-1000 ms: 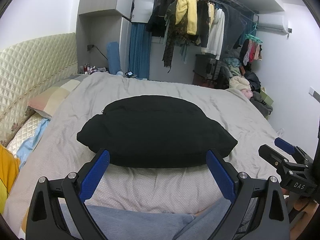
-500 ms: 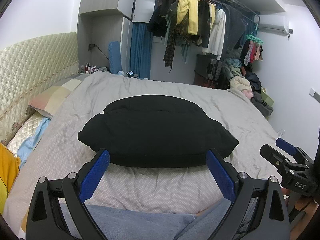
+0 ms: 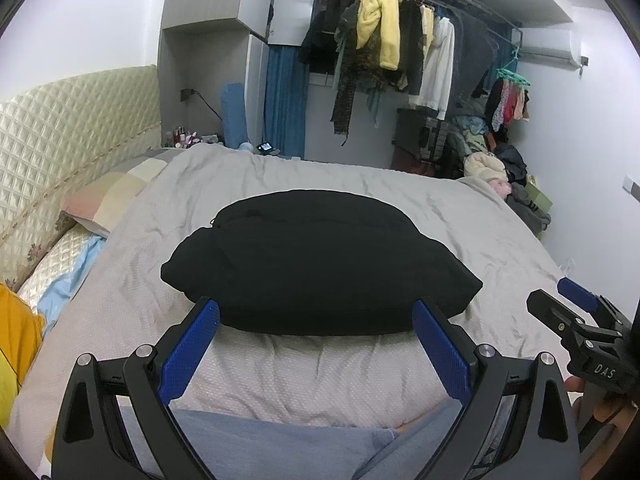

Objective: Fold large clothes

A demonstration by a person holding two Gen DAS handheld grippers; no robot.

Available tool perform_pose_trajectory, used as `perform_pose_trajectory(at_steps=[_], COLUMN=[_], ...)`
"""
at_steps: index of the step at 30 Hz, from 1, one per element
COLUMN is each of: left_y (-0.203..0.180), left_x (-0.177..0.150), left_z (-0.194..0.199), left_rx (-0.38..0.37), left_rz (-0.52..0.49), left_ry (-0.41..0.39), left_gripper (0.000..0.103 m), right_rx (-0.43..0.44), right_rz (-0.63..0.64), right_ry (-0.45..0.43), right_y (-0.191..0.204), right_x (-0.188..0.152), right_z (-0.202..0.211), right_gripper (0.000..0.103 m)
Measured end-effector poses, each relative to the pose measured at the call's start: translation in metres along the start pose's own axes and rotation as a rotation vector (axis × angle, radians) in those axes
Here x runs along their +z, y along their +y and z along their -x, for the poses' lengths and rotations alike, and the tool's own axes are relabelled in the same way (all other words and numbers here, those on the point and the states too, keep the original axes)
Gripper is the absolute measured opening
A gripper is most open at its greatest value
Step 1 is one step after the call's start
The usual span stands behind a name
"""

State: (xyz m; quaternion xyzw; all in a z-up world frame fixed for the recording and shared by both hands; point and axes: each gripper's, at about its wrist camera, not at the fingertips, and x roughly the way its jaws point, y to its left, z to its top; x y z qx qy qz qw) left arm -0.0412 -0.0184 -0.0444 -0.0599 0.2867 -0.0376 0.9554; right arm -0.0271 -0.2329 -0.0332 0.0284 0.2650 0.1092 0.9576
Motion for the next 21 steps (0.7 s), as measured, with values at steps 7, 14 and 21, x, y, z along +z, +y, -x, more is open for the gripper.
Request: perform_pose_trajectory(at_steps=[7, 14, 21], left_y=[-0.0029, -0.006, -0.0065], left_x=[-0.0014, -0.0027, -0.0021], left_z=[-0.0002, 0.0002, 0.0008], left_rx=[-0.003, -0.003, -0.006], left_rz=[-0.006, -0.007, -0.006], left_ry=[0.005, 0.005, 0.004], left_gripper=[0.098, 0.098, 0.098], right_rx=[-0.003, -0.003, -0.005], right_rz=[0.002, 0.001, 0.002], right_ry=[-0.006, -0.007, -0.007], right_y=[-0.0008, 0.0004, 0.0002], right_x=[-0.0004, -0.0009, -0.0012], right_z=[0.0009, 0.0027, 0.0027], right_gripper=[0.103, 0.103, 0.103])
